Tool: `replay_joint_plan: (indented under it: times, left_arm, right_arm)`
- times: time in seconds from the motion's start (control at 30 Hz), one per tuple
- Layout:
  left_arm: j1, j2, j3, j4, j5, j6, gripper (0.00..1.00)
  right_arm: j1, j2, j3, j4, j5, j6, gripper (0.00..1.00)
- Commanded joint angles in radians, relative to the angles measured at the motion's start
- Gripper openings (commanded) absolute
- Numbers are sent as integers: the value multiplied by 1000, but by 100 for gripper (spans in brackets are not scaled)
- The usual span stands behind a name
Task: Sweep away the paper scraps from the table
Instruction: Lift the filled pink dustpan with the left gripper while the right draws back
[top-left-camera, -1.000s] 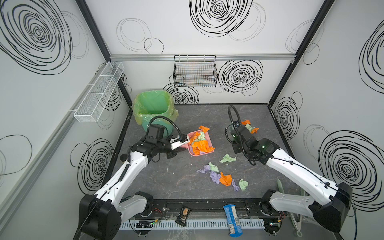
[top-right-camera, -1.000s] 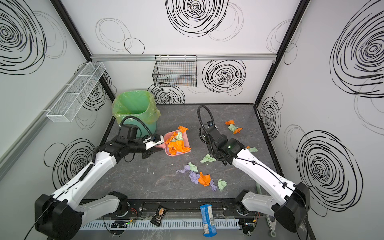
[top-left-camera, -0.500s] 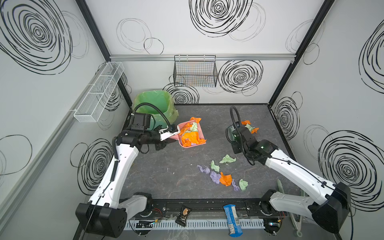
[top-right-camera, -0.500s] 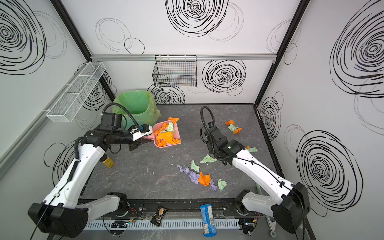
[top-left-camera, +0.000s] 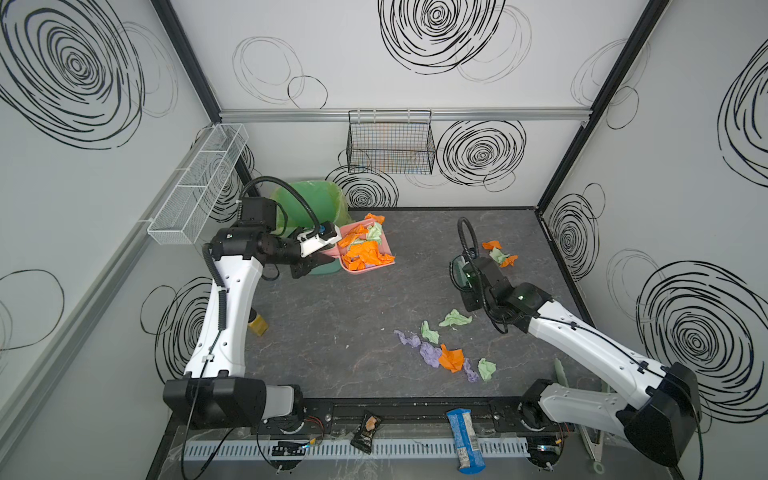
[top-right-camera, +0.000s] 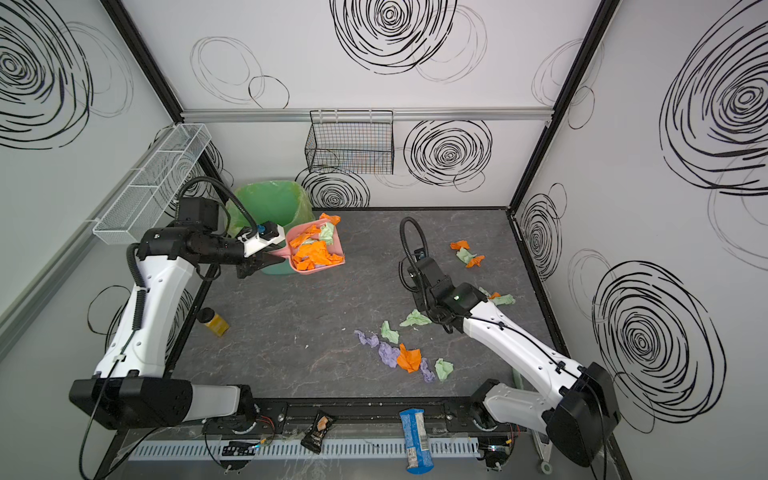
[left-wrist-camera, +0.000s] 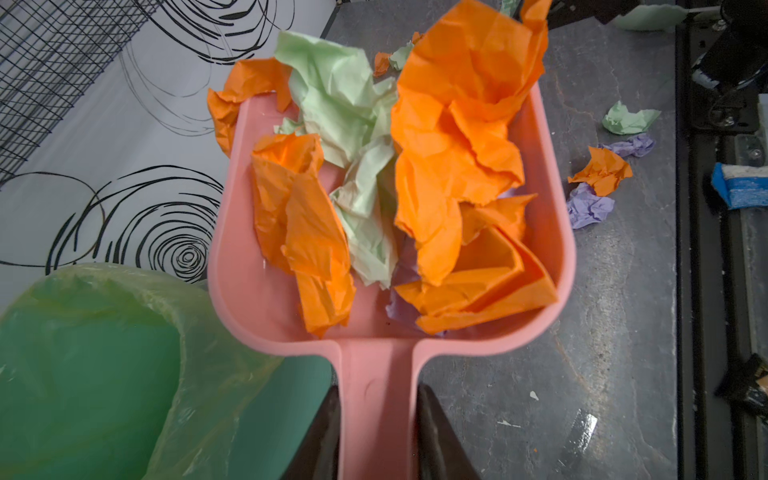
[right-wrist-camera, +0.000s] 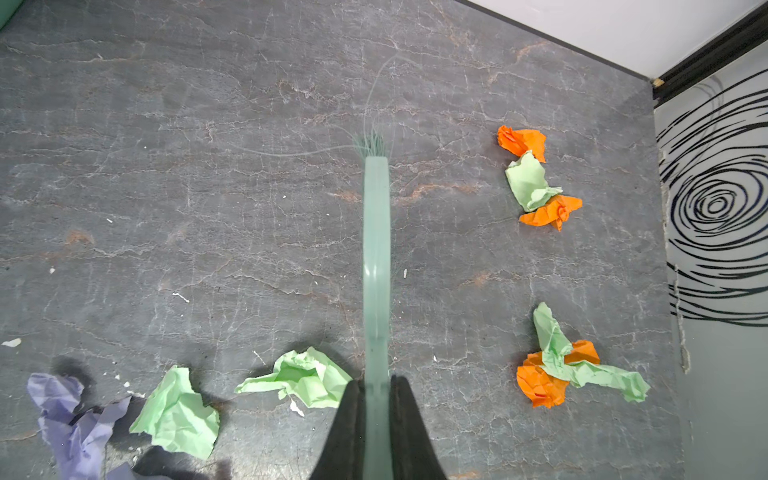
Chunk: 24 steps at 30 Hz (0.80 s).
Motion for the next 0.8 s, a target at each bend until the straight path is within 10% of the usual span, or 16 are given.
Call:
replay_joint_plan:
  times: [0.0, 0.77]
  left_arm:
    - [46, 24, 60, -64, 51, 44, 0]
    - [295, 477, 654, -235, 25, 107, 0]
  right_arm:
    - [-5, -19, -12, 32, 0, -2, 0]
    - [-5, -31, -54, 53, -18, -4, 0]
